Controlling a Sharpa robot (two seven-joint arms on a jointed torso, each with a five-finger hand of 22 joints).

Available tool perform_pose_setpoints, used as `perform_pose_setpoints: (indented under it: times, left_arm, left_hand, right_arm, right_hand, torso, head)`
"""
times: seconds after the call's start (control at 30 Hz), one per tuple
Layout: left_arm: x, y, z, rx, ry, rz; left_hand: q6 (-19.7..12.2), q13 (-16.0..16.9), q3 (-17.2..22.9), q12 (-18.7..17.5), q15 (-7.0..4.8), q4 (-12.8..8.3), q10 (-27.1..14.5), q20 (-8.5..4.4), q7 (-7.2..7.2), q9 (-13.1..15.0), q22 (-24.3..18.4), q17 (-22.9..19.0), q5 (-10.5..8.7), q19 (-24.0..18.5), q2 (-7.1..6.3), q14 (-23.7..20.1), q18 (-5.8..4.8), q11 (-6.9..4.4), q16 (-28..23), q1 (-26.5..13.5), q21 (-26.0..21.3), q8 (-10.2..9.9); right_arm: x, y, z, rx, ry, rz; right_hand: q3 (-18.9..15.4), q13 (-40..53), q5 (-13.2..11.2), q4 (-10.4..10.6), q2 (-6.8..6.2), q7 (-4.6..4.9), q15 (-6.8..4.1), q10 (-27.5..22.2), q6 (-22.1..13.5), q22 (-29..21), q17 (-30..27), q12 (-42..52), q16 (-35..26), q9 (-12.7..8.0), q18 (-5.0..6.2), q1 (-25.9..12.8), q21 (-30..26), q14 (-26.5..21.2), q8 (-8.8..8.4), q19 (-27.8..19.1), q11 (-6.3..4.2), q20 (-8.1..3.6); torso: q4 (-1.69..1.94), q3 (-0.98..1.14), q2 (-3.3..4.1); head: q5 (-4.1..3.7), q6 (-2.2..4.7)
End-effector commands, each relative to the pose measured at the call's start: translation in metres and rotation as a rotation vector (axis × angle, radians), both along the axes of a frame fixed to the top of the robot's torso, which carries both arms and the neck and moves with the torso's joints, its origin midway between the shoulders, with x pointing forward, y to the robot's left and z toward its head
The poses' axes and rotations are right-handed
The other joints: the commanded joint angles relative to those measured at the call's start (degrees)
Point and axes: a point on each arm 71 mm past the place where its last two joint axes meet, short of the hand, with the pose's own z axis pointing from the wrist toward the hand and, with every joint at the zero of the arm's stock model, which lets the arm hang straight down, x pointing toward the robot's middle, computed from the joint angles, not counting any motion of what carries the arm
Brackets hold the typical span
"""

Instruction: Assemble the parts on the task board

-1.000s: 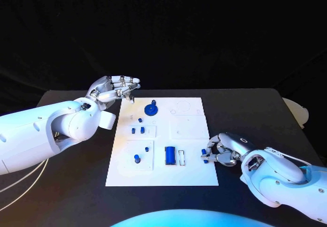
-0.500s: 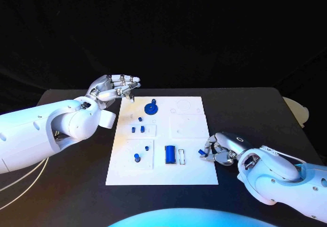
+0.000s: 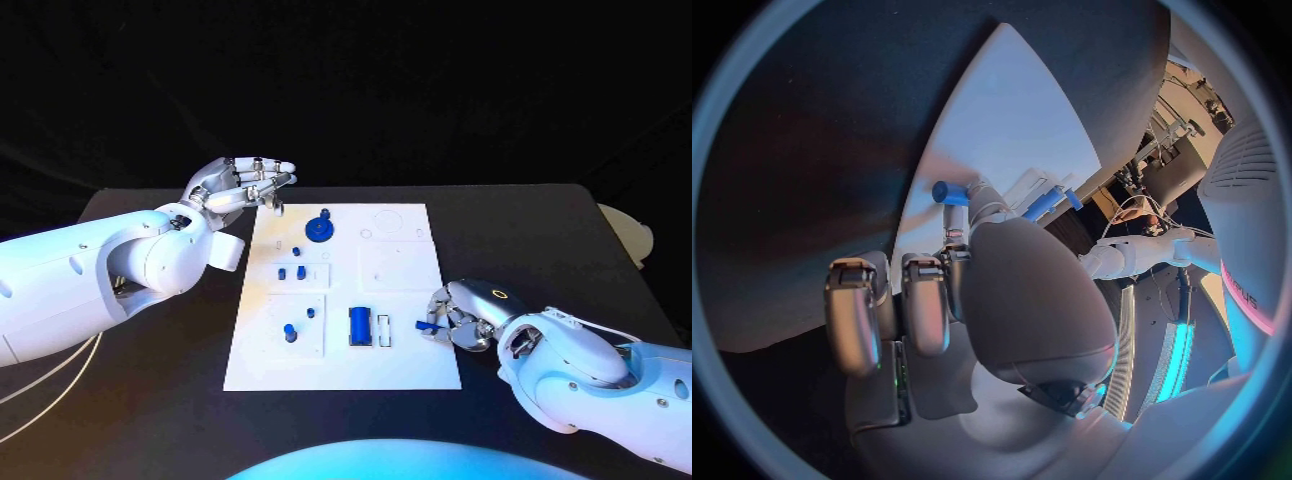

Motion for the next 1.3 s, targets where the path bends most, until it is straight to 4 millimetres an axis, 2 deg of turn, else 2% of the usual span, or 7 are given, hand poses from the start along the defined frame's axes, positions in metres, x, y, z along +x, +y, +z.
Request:
perform_pose_setpoints:
  times: [0.03,0.27,0.5,0.53,0.9,1.13,1.3]
  left_arm:
    - [-0.001,-0.002,0.001,-0.012,-0.005,-0.013]
    - [0.0,-0.002,0.001,-0.011,-0.005,-0.012]
    - [-0.001,-0.002,0.001,-0.011,-0.005,-0.012]
    - [-0.001,-0.002,0.001,-0.012,-0.005,-0.012]
    - [-0.001,-0.003,0.001,-0.013,-0.005,-0.016]
    - [-0.001,-0.004,0.001,-0.014,-0.005,-0.018]
    - [-0.001,-0.004,0.001,-0.014,-0.005,-0.019]
  left_hand:
    - [-0.07,-0.07,0.36,0.3,-0.05,0.0,-0.55,0.02,0.36,-0.09,-0.06,-0.05,0.18,-0.39,0.11,-0.29,0.4,-0.02,0.25,-0.48,-0.24,-0.38]
    - [-0.07,-0.07,0.36,0.3,-0.05,0.0,-0.55,0.02,0.36,-0.09,-0.06,-0.05,0.18,-0.39,0.11,-0.29,0.4,-0.02,0.25,-0.48,-0.24,-0.38]
    - [-0.07,-0.07,0.36,0.3,-0.05,0.0,-0.55,0.02,0.36,-0.09,-0.06,-0.05,0.18,-0.39,0.11,-0.29,0.4,-0.02,0.25,-0.48,-0.24,-0.38]
    - [-0.07,-0.07,0.36,0.3,-0.05,0.0,-0.55,0.02,0.36,-0.09,-0.06,-0.05,0.18,-0.39,0.11,-0.29,0.4,-0.02,0.25,-0.48,-0.24,-0.38]
    - [-0.07,-0.07,0.36,0.3,-0.05,0.0,-0.55,0.02,0.36,-0.09,-0.06,-0.05,0.18,-0.39,0.11,-0.29,0.4,-0.02,0.25,-0.48,-0.24,-0.38]
    - [-0.07,-0.07,0.36,0.3,-0.05,0.0,-0.55,0.02,0.36,-0.09,-0.06,-0.05,0.18,-0.39,0.11,-0.29,0.4,-0.02,0.25,-0.48,-0.24,-0.38]
    - [-0.07,-0.07,0.36,0.3,-0.05,0.0,-0.55,0.02,0.36,-0.09,-0.06,-0.05,0.18,-0.39,0.11,-0.29,0.4,-0.02,0.25,-0.48,-0.24,-0.38]
  right_arm:
    - [-0.005,-0.003,-0.009,-0.058,0.036,-0.016]
    - [-0.006,0.003,0.001,0.008,0.018,-0.031]
    - [-0.006,0.014,0.011,0.134,0.015,-0.058]
    - [-0.006,0.016,0.011,0.151,0.022,-0.064]
    - [-0.006,0.033,0.005,0.217,0.126,-0.072]
    - [-0.006,0.043,0.001,0.219,0.163,-0.056]
    - [-0.005,0.048,-0.002,0.209,0.182,-0.045]
  right_hand:
    - [2.19,-0.26,2.09,0.59,3.13,0.04,-0.42,0.52,0.12,15.09,11.52,0.01,0.29,0.43,-0.81,3.92,0.25,5.4,0.36,5.99,-0.72,-0.3]
    - [6.52,-0.31,3.8,0.65,2.3,0.2,-0.32,0.58,-0.25,15.09,11.54,-0.15,0.28,0.92,-0.81,1.83,0.25,5.4,0.65,5.99,-0.59,-0.21]
    - [11.58,-0.42,1.69,0.54,1.03,0.32,-0.19,0.51,-0.58,15.09,11.43,-0.45,0.23,1.51,-0.81,-1.55,0.25,5.38,1.0,5.99,-0.43,-0.06]
    - [14.41,-0.48,1.63,0.38,-0.41,0.35,-0.19,0.45,-0.71,15.09,11.43,-0.61,0.21,1.81,-0.81,-3.03,0.25,5.38,1.17,5.99,-0.4,-0.05]
    - [16.26,-0.33,1.42,0.6,-1.41,0.4,-0.13,0.59,-0.55,15.09,11.49,-0.46,0.23,2.06,-0.81,-5.35,0.25,5.39,1.38,5.99,-0.34,-0.01]
    - [17.84,0.34,1.35,0.71,-1.72,0.37,-0.15,1.18,0.06,15.09,11.55,0.43,0.25,2.25,-0.81,-10.82,0.25,5.41,1.62,5.99,-0.36,0.03]
    - [17.93,0.73,4.35,0.7,-2.05,0.29,-0.18,1.52,0.49,15.09,11.69,0.95,0.3,2.38,-0.81,-13.95,0.25,5.45,1.83,5.99,-0.42,-0.04]
  torso:
    - [0.01,0.01,-0.01]
    - [0.06,-0.07,-0.01]
    - [0.03,-0.06,0.02]
    - [0.05,-0.04,0.03]
    - [0.04,-0.09,0.03]
    - [0.05,-0.02,0.02]
    - [0.05,-0.02,0.06]
  head:
    - [0.05,0.0]
    - [0.08,-0.14]
    - [0.17,-0.16]
    - [0.16,-0.23]
    - [0.18,-0.47]
    - [0.2,-0.55]
    - [0.2,-0.55]
